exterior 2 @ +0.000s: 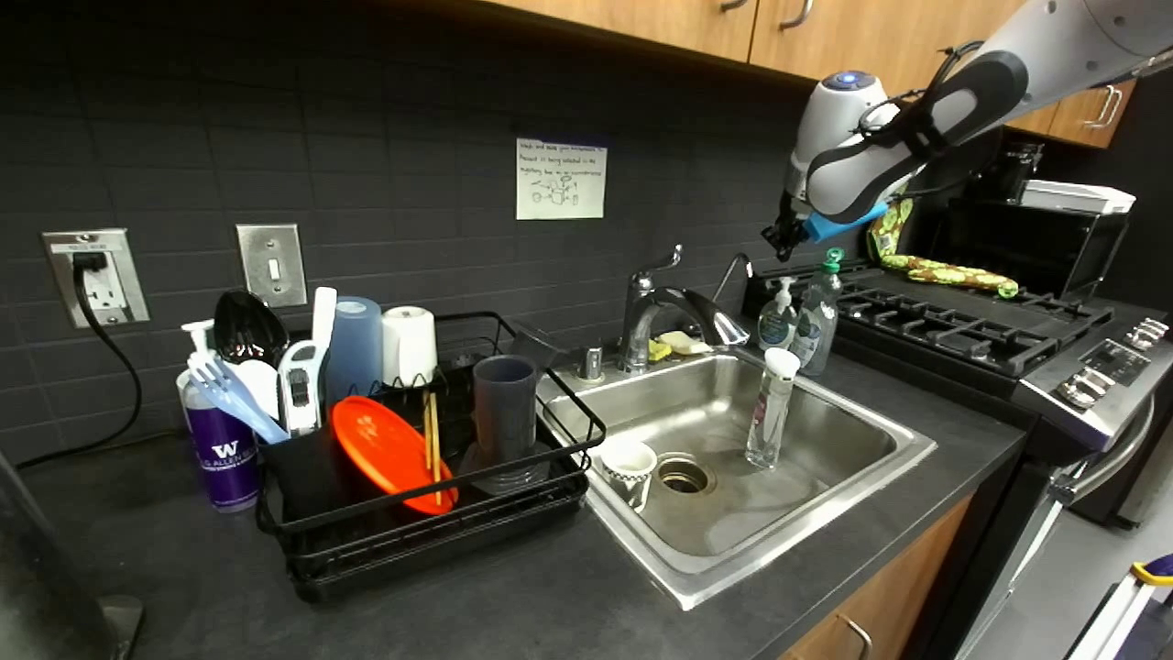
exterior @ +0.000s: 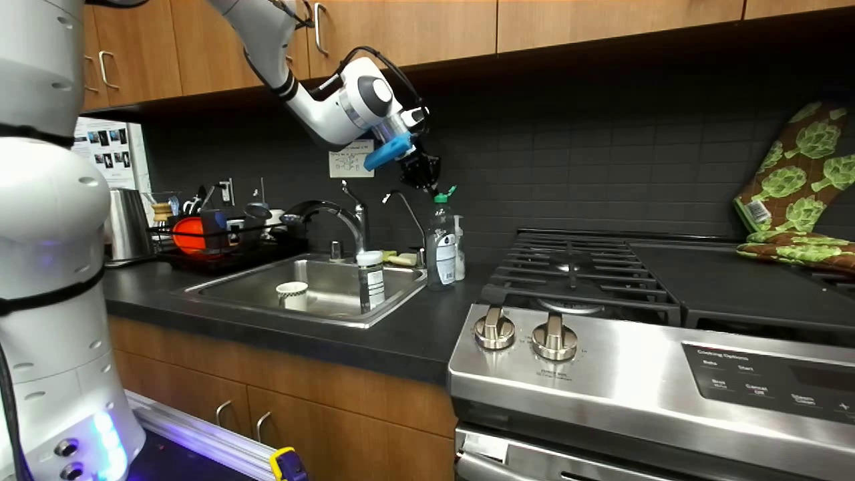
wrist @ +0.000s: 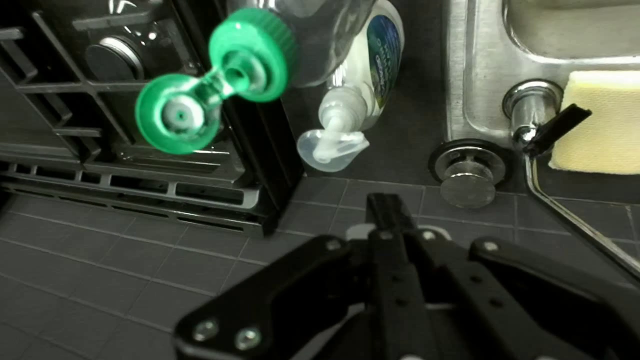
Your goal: Turn the small faucet to the left, then tap the soap bottle
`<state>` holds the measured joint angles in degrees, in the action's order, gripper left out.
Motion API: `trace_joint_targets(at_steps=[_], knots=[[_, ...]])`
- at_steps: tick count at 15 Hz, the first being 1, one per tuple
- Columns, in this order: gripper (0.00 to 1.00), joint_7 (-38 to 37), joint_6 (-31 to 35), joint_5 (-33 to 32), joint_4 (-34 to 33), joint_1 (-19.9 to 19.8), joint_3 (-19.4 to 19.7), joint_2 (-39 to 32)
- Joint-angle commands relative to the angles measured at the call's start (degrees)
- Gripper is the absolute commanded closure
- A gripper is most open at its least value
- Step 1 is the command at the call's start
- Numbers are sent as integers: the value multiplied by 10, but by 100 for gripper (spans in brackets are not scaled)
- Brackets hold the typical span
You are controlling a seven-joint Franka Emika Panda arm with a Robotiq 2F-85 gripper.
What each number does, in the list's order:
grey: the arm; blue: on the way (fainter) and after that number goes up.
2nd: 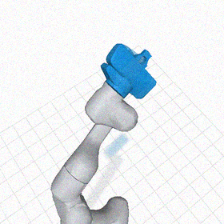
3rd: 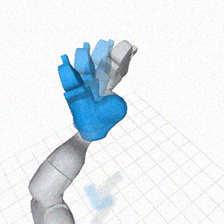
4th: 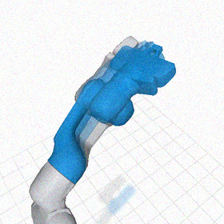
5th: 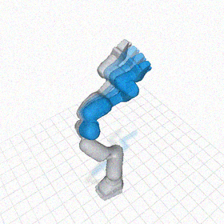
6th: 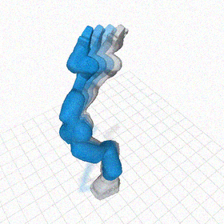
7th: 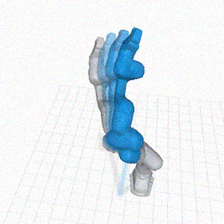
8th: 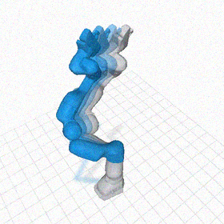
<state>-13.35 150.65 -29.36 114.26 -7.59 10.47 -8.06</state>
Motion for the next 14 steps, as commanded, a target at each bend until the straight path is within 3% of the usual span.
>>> trace_joint_targets(at_steps=[1,14], knots=[[100,2,-22,-3,-25,4,12,-24],[100,-4,-15,2,-39,9,29,-64]])
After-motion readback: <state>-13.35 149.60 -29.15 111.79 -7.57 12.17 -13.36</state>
